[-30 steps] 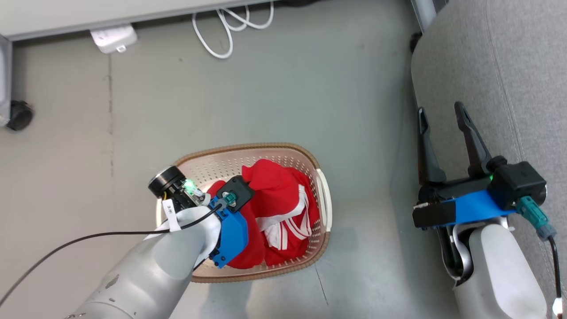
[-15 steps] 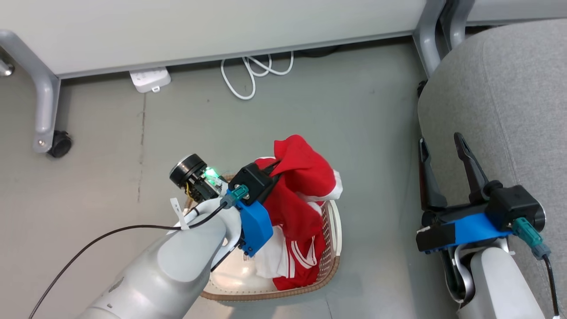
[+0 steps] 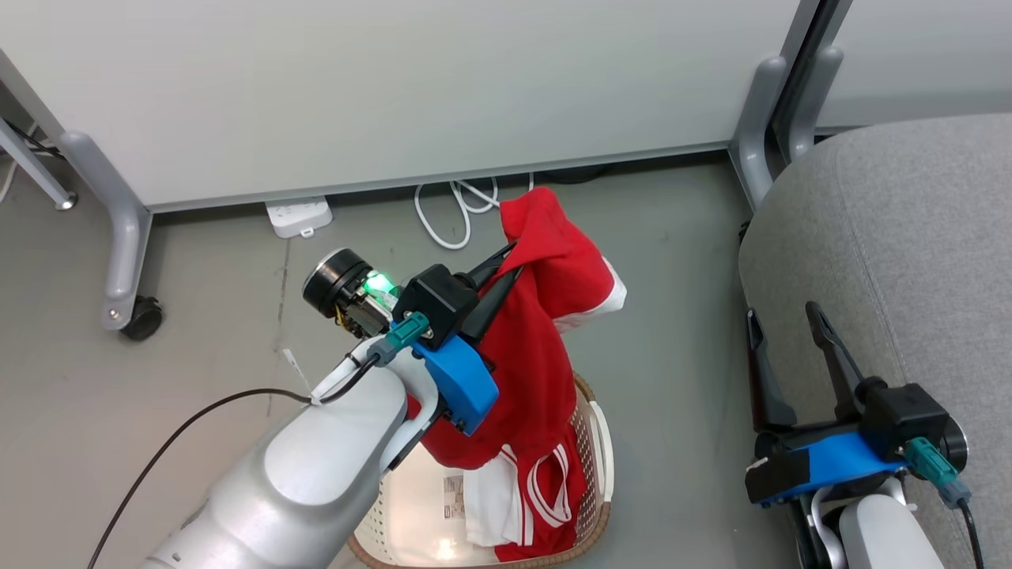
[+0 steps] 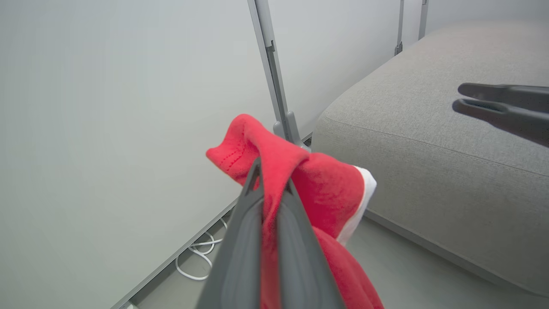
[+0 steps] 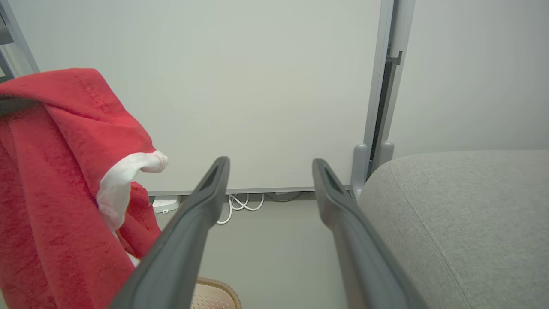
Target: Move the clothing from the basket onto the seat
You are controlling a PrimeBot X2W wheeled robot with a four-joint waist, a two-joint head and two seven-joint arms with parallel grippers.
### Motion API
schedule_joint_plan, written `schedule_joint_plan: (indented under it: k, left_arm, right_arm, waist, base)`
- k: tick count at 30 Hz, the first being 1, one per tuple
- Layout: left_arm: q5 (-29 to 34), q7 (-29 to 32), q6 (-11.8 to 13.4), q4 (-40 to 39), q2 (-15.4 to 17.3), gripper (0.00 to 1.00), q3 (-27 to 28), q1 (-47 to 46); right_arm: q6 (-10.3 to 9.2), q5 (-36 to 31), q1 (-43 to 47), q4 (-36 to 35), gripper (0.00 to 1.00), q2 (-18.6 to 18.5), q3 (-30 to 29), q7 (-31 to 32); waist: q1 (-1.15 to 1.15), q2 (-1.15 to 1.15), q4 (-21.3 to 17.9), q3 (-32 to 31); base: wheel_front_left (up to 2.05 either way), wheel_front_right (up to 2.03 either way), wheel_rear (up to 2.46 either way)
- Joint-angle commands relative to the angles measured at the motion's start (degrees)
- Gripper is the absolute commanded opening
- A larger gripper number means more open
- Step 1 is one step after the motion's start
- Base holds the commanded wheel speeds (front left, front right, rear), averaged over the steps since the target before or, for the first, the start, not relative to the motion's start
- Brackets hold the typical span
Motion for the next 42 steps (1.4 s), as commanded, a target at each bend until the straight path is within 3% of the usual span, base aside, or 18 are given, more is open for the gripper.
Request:
schedule_joint_plan:
  k: [1, 17, 32, 42]
  left_arm:
    - [0.3, -0.2, 0.1, -0.3, 0.1, 0.0, 0.4, 0.6]
    - [1.3, -0.2, 0.1, -8.0, -0.3, 0.0, 2.7, 1.4]
    - [1.0, 1.7, 1.5, -13.9, 1.1, 0.0, 1.9, 2.1]
    - [0.5, 2.1, 2.2, -14.4, 1.6, 0.0, 1.8, 2.0]
  right_arm:
    - [-0.04, -0.1, 0.8, 0.1, 1.0, 0.2, 0.0, -0.1]
    - [-0.04, 0.4, 4.8, 1.2, 1.0, 0.6, 0.6, -0.1]
    - [-0.04, 0.7, 5.4, 0.7, 1.0, 0.7, 1.4, -0.1]
    - [-0.04, -0.2, 3.5, -0.3, 1.0, -1.5, 7.5, -0.1]
  waist:
    - [0.01, 0.0, 0.3, -0.7]
    - [0.01, 0.0, 1.5, -6.5]
    - [0.01, 0.0, 2.1, -6.8]
    - [0.01, 0.0, 2.2, -5.8]
  base:
    - [0.0, 0.0, 0.0]
    - [0.0, 0.0, 0.0]
    - [0.0, 0.0, 0.0]
    - [0.0, 0.0, 0.0]
